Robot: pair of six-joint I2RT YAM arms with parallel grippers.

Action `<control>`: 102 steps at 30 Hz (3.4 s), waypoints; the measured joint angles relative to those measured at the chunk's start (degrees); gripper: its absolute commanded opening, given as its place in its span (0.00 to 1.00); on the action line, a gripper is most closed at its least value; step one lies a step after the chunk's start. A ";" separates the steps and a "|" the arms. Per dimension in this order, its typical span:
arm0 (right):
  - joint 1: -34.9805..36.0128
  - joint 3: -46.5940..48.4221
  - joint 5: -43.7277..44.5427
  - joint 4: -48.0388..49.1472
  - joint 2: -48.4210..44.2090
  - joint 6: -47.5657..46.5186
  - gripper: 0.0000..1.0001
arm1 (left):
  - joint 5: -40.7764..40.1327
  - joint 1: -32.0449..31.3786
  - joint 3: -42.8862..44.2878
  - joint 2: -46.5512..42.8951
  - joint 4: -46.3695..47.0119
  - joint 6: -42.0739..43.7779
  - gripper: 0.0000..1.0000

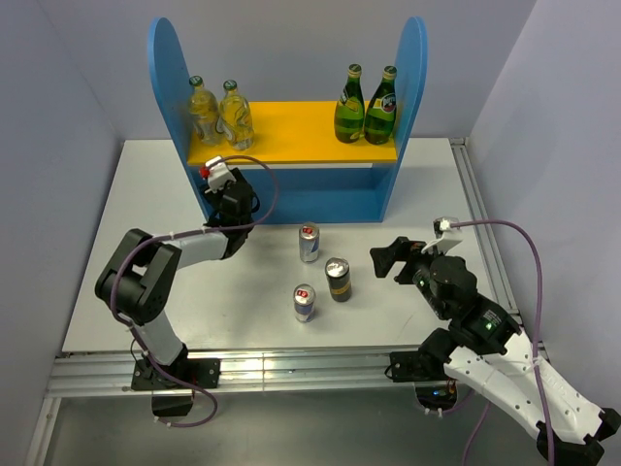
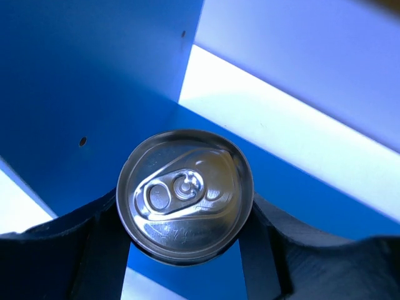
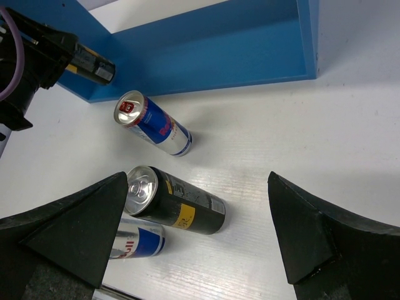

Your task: Place and organize the beverage onto the shelf

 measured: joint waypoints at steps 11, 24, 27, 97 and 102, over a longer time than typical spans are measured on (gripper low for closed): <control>0.02 0.00 -0.04 0.02 -0.37 0.00 1.00 | -11.67 -2.14 7.17 3.63 -10.01 -10.80 0.48; 0.13 0.00 -0.02 0.02 -0.83 0.00 1.00 | -17.64 -3.48 9.46 3.89 -20.39 -17.73 0.00; 0.13 0.00 -0.02 0.04 -0.83 -0.02 1.00 | -18.14 -3.63 9.49 3.76 -22.14 -18.75 0.00; 1.27 -0.85 1.07 0.85 -2.34 -0.02 1.00 | -1.36 2.23 3.56 1.64 -9.49 1.16 0.00; 1.29 -0.85 1.07 0.87 -2.34 -0.02 1.00 | -1.95 2.25 3.32 1.73 -8.09 2.91 0.00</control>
